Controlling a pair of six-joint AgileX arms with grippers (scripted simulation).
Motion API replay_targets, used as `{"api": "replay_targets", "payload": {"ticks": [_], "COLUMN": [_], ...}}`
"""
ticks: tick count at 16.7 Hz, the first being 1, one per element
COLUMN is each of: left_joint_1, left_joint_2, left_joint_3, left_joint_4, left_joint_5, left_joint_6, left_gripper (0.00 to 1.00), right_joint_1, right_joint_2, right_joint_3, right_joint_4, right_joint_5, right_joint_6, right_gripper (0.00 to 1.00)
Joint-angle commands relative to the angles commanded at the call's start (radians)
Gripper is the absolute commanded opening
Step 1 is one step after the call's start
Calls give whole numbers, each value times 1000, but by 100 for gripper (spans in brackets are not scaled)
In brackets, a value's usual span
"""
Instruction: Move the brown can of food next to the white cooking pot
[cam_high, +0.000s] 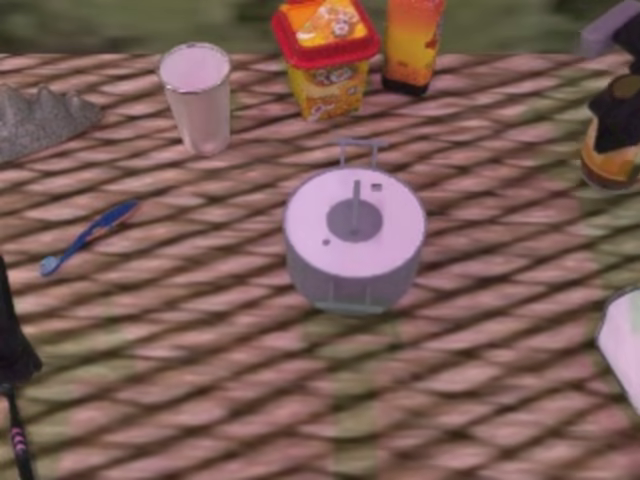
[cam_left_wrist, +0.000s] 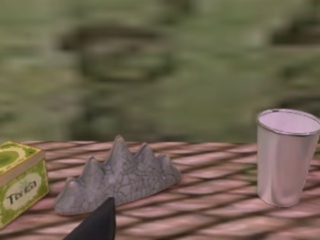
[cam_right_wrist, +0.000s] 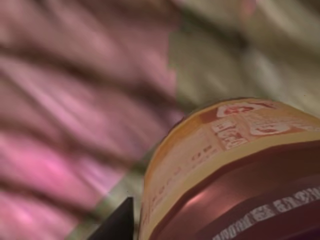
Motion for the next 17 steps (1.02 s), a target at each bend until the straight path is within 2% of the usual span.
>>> {"api": "replay_targets", "payload": {"ticks": [4,7,13,17], "left_joint_1": [0,0,0,0], "left_joint_2": [0,0,0,0], "left_joint_3": [0,0,0,0], "left_joint_4": [0,0,0,0], "left_joint_5": [0,0,0,0], "left_joint_6": [0,0,0,0], "left_gripper": [100,100,100,100], "right_joint_1": [5,6,2,38], "right_joint_2": [-248,-359,-378,-384], "right_joint_3": [-255,-367,-385,-414], "right_joint_4": [3,4,4,35], "right_joint_5": [-3,-4,-4,18], "right_joint_6": [-5,-8,-4,105], "right_gripper": [0,0,0,0]}}
